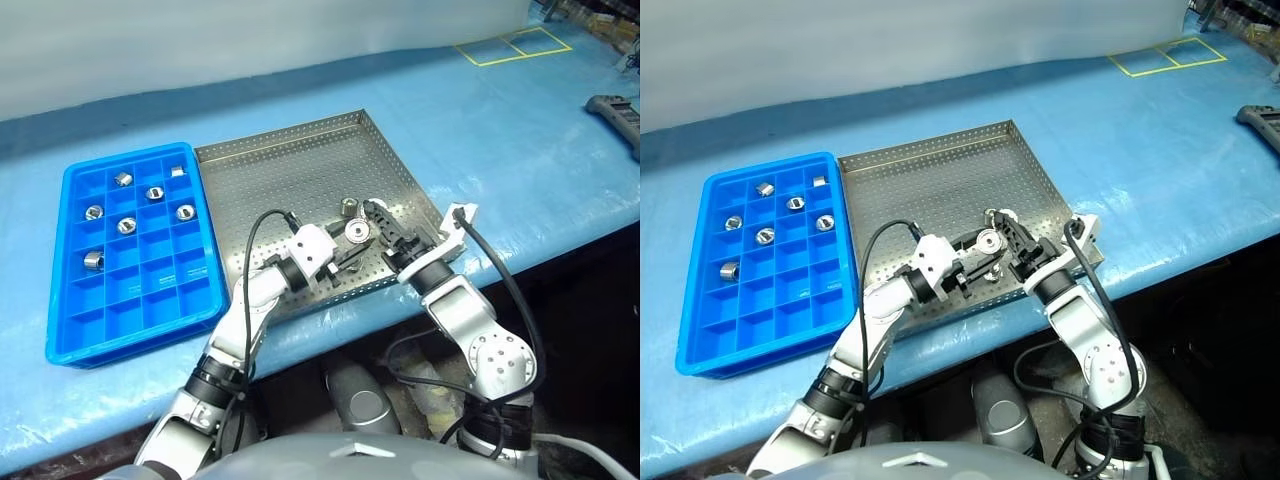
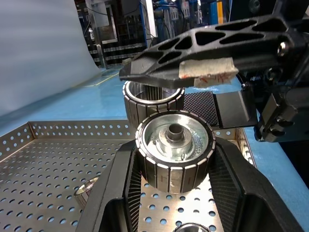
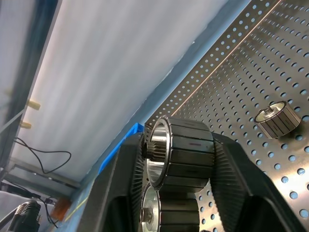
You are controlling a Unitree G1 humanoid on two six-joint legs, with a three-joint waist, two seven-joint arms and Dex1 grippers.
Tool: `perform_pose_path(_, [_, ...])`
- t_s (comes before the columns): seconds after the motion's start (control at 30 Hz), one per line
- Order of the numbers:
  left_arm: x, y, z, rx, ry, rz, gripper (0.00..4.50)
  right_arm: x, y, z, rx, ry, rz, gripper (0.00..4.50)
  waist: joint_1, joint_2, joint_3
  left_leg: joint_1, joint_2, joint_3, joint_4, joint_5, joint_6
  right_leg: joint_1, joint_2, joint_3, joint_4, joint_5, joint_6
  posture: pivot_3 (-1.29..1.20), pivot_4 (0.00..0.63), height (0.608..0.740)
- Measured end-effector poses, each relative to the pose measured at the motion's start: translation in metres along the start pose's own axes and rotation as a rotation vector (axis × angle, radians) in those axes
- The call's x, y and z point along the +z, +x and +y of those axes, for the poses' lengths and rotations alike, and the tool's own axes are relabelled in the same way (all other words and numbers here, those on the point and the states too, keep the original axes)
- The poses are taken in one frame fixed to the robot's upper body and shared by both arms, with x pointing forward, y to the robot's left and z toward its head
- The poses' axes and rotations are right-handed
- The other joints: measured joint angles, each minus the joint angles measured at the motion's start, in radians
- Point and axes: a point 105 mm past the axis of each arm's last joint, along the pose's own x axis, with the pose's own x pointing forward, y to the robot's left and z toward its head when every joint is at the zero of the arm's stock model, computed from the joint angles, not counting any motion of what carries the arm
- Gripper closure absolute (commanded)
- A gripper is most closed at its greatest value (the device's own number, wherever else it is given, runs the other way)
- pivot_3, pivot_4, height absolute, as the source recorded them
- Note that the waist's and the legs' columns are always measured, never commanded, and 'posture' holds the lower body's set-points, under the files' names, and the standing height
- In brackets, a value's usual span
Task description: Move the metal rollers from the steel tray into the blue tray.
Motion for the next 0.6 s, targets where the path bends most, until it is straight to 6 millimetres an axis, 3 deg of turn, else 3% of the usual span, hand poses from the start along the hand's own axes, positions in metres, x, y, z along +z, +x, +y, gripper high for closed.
perform_pose_path(0.4, [0.0037,0.0003,0.0023,0.019,0.014,-0.01,2.78,0.003,0.0011,0.0035,0.031,-0.011,-0.034,3.2,0.005,0.0,0.0,0.0,0.0,0.0,0.0,0.0,0.0,0.0,0.0,0.0,0.0,0.0,0.0,-0.32,0.15,0.74])
perform_pose_path(0.6, [0.0068,0.0008,0.0062,0.095,0.013,-0.01,2.78,0.0066,0.0074,0.0061,0.065,-0.013,-0.06,3.2,0.038,0.0,0.0,0.0,0.0,0.0,0.0,0.0,0.0,0.0,0.0,0.0,0.0,0.0,0.0,-0.25,0.15,0.74])
